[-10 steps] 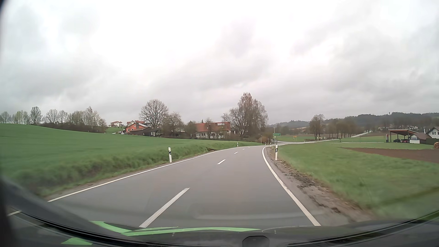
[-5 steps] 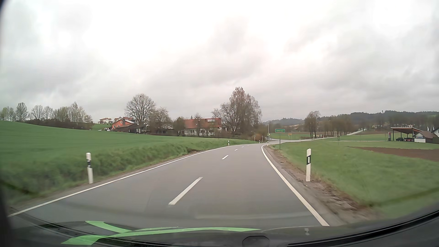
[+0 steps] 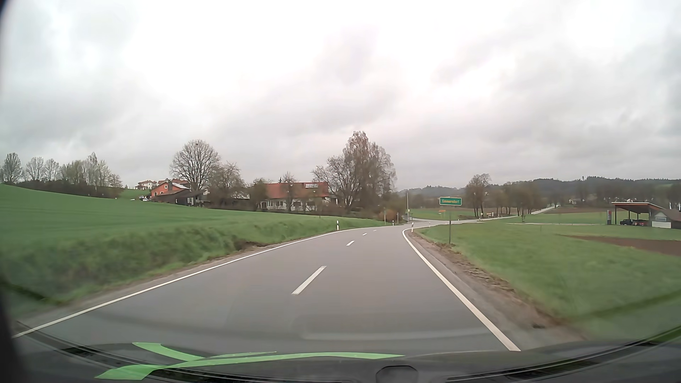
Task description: Follow the waypoints while adhering to traffic rules and regulations
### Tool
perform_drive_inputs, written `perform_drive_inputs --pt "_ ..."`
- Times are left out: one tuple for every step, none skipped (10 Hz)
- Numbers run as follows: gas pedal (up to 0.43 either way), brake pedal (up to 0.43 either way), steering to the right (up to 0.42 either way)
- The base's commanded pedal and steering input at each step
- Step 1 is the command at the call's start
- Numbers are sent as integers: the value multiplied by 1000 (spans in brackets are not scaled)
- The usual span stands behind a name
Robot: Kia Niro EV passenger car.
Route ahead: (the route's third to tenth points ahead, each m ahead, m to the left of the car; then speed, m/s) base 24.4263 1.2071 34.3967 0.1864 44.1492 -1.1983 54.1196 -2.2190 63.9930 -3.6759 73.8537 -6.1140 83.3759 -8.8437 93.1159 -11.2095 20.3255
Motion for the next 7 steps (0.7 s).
perform_drive_inputs --pt "87 0 13" --pt "79 0 13" --pt "47 0 14" --pt "47 0 14" --pt "47 0 13" --pt "39 0 13" --pt "20 0 13"
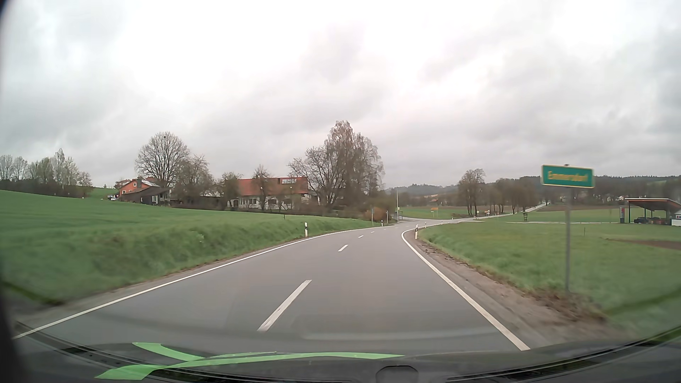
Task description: Follow the waypoints while adhering to traffic rules and regulations
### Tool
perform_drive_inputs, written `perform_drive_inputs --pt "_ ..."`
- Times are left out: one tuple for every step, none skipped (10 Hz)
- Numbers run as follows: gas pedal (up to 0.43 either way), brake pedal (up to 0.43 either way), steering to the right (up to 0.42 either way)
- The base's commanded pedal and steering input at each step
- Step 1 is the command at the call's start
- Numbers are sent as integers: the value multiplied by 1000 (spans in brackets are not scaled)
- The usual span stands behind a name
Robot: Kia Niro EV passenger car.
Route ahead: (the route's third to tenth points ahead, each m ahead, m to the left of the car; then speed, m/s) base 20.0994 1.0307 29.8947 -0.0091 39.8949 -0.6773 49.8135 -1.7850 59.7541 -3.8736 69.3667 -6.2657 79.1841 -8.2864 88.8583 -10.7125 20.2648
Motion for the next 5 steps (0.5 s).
perform_drive_inputs --pt "20 0 13" --pt "20 0 12" --pt "20 0 12" --pt "28 0 12" --pt "39 0 12"
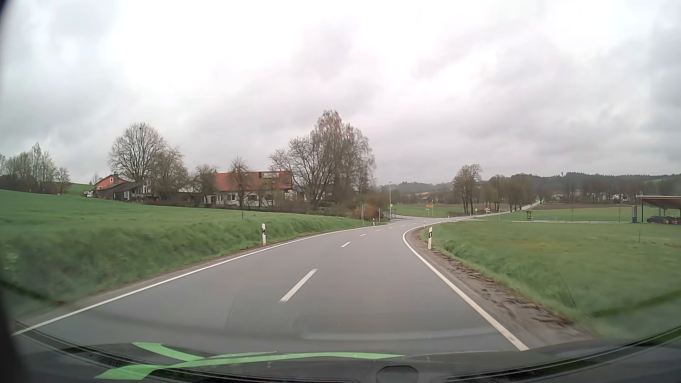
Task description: Follow the waypoints while adhering to traffic rules and regulations
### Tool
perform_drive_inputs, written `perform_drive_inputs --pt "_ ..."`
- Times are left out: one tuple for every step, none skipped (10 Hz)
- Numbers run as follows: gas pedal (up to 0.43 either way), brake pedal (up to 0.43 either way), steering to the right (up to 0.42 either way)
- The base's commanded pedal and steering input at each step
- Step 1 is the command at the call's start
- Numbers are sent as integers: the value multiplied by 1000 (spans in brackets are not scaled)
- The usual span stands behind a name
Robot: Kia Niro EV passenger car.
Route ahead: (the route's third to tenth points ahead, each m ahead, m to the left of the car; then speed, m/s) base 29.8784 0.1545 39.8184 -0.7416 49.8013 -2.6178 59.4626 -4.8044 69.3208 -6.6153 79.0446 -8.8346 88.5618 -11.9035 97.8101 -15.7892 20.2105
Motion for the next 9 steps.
perform_drive_inputs --pt "47 0 12" --pt "67 0 12" --pt "79 0 12" --pt "87 0 12" --pt "98 0 12" --pt "98 0 12" --pt "87 0 12" --pt "87 0 12" --pt "87 0 15"
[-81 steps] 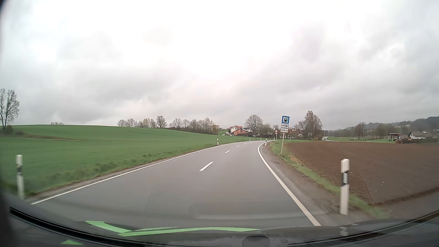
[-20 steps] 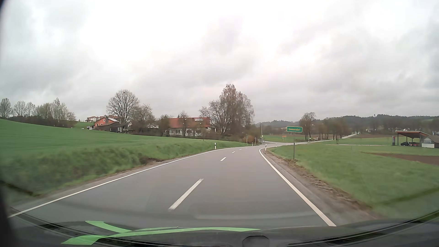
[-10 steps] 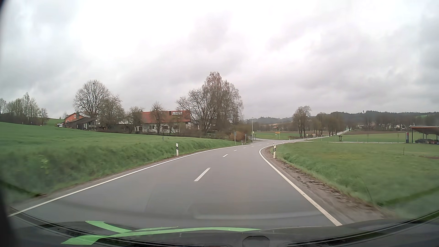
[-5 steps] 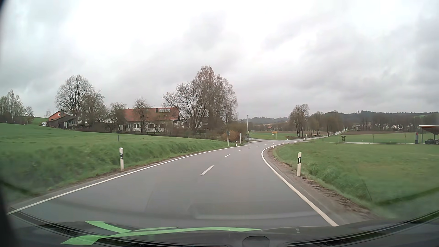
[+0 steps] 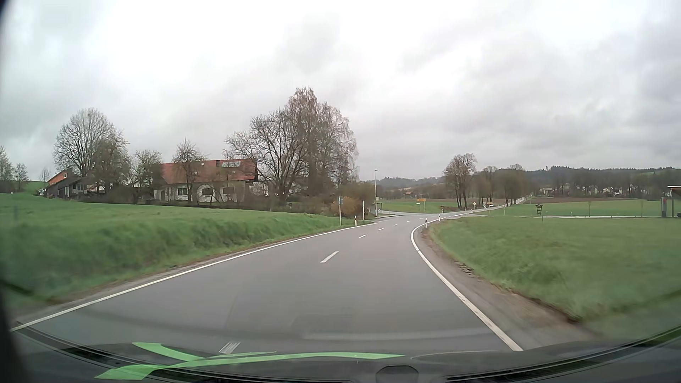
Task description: Follow the waypoints while adhering to traffic rules and regulations
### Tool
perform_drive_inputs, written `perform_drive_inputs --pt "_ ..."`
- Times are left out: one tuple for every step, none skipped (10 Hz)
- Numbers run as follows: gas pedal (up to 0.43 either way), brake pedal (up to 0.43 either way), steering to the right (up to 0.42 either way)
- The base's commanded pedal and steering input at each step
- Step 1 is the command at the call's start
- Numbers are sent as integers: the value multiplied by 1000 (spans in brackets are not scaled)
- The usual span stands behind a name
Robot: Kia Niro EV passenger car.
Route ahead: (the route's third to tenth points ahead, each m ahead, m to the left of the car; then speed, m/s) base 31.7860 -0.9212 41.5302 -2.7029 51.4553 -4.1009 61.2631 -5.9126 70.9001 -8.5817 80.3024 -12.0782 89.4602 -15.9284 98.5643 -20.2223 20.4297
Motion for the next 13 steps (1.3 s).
perform_drive_inputs --pt "87 0 21" --pt "87 0 23" --pt "87 0 22" --pt "87 0 21" --pt "98 0 21" --pt "110 0 20" --pt "118 0 21" --pt "130 0 21" --pt "138 0 21" --pt "138 0 21" --pt "138 0 21" --pt "150 0 21" --pt "150 0 23"
